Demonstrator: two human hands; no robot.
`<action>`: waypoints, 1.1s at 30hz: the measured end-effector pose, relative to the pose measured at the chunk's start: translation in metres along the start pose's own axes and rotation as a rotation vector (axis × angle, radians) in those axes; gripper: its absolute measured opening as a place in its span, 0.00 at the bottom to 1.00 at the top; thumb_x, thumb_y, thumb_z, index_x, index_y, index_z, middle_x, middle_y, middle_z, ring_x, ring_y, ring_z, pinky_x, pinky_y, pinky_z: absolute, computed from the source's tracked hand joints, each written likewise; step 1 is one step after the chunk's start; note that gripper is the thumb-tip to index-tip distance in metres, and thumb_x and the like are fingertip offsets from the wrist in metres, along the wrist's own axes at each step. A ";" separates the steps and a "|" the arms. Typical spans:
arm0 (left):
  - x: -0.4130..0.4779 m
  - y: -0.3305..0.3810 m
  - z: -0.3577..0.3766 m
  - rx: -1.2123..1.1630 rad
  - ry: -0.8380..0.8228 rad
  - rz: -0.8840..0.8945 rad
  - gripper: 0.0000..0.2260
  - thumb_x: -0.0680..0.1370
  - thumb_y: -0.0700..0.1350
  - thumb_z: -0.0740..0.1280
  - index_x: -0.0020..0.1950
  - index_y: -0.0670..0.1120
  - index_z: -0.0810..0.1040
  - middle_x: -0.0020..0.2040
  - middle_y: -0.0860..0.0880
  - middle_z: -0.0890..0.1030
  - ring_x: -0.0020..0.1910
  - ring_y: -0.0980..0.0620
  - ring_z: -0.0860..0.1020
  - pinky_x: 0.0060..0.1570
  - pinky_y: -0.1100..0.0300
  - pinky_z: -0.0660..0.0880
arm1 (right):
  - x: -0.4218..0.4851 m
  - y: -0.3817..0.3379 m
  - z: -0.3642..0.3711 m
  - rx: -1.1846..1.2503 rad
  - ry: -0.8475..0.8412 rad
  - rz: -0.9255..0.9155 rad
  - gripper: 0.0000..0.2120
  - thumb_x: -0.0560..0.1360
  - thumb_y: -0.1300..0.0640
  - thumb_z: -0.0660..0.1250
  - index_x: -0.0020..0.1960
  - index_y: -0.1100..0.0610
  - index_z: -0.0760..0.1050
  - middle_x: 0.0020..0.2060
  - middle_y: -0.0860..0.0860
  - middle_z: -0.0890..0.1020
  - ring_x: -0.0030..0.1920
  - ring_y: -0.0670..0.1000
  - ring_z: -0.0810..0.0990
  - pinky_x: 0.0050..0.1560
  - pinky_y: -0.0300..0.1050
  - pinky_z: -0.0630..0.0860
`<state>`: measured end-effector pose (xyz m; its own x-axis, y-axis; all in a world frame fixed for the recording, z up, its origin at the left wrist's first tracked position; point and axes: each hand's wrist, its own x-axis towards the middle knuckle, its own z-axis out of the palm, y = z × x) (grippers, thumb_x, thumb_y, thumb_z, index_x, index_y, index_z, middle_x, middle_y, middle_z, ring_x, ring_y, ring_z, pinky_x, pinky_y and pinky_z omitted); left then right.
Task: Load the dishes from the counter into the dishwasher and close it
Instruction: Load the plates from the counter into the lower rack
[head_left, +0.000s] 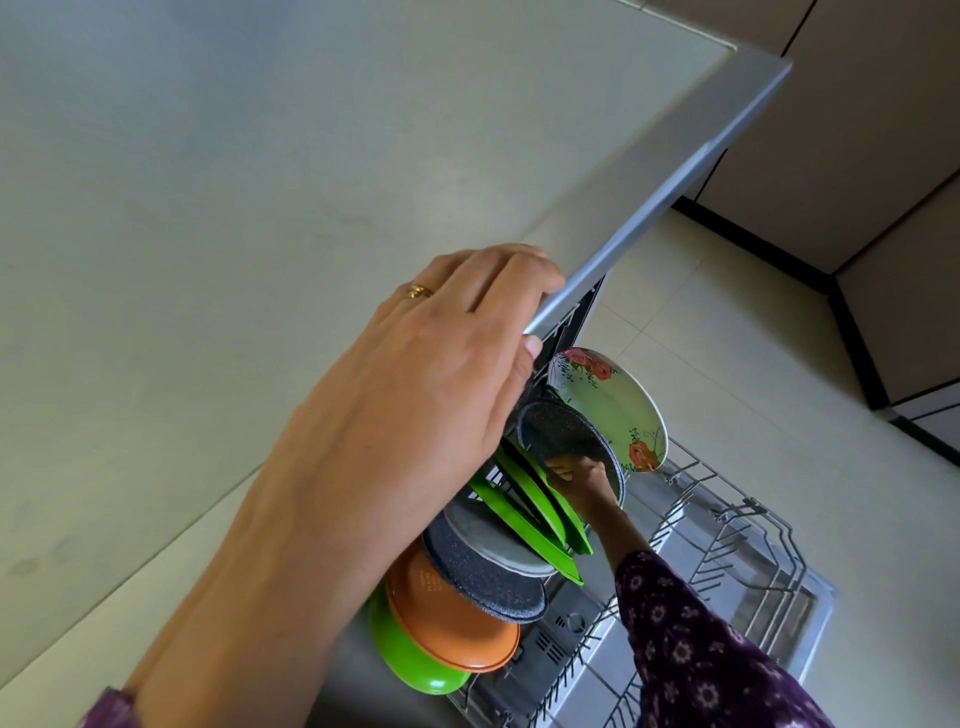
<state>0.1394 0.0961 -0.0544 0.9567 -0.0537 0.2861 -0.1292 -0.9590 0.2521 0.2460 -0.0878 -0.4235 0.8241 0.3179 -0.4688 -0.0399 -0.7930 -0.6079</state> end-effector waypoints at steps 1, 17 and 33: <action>0.000 0.000 0.000 0.001 0.003 -0.002 0.12 0.79 0.43 0.58 0.62 0.45 0.72 0.60 0.50 0.76 0.59 0.54 0.71 0.56 0.68 0.58 | -0.003 0.001 0.000 -0.001 -0.016 -0.009 0.13 0.72 0.67 0.69 0.56 0.63 0.80 0.52 0.58 0.83 0.50 0.52 0.83 0.59 0.39 0.75; -0.002 -0.002 0.002 -0.008 0.047 0.063 0.11 0.79 0.41 0.59 0.60 0.43 0.73 0.59 0.48 0.77 0.57 0.49 0.74 0.54 0.57 0.72 | -0.018 -0.029 0.019 -0.231 -0.018 0.111 0.22 0.74 0.67 0.58 0.65 0.55 0.74 0.57 0.60 0.79 0.55 0.59 0.79 0.55 0.48 0.77; -0.013 -0.001 -0.014 -0.118 0.069 -0.030 0.07 0.78 0.46 0.63 0.53 0.44 0.76 0.51 0.50 0.80 0.52 0.50 0.77 0.54 0.54 0.76 | -0.206 -0.144 -0.052 -0.092 0.048 -0.296 0.12 0.74 0.65 0.62 0.51 0.57 0.82 0.45 0.53 0.85 0.37 0.50 0.81 0.43 0.42 0.79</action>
<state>0.1234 0.1018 -0.0451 0.9408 -0.0019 0.3388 -0.1341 -0.9204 0.3673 0.1119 -0.0658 -0.2059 0.8183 0.5187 -0.2476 0.2556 -0.7143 -0.6515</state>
